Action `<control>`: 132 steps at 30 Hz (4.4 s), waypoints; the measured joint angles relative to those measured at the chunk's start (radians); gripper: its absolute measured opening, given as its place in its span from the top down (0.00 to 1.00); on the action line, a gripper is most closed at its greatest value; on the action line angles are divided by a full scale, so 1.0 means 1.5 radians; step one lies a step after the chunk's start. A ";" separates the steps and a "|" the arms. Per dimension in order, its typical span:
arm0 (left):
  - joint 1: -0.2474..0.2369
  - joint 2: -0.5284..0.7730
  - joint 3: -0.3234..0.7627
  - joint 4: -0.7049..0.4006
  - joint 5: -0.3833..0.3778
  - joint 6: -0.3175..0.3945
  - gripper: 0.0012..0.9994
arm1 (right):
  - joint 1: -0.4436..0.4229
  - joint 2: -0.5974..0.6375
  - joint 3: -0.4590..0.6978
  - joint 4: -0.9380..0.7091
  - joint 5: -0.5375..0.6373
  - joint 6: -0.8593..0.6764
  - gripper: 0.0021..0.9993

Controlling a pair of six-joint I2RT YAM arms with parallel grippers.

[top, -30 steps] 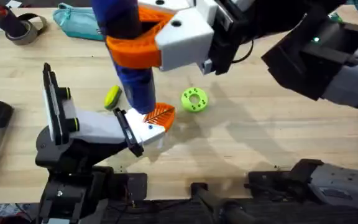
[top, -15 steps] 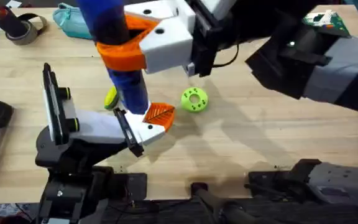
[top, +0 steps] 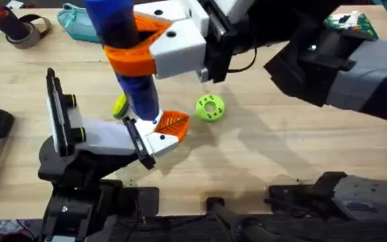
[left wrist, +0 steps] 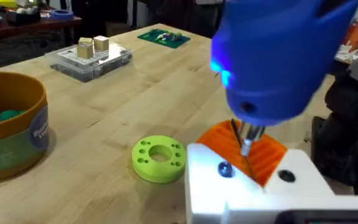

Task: Pick up the gripper from the table and insert it into the empty holder that is missing its gripper. Then pick up a screw, insert it into the mounting hole, and use the screwdriver to tighten it. Finally, clean up the table by picking up the vegetable and placing it into the bucket.

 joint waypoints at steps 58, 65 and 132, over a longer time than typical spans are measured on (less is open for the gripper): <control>0.000 0.000 0.000 0.000 0.000 0.000 0.99 | -0.001 0.010 -0.012 -0.022 0.002 -0.043 0.97; 0.000 0.000 0.000 0.000 0.000 0.000 0.99 | -0.001 0.010 -0.012 -0.034 0.002 -0.044 0.96; 0.000 0.000 0.000 -0.001 0.001 0.000 0.99 | 0.006 0.010 -0.012 -0.046 0.002 -0.066 0.96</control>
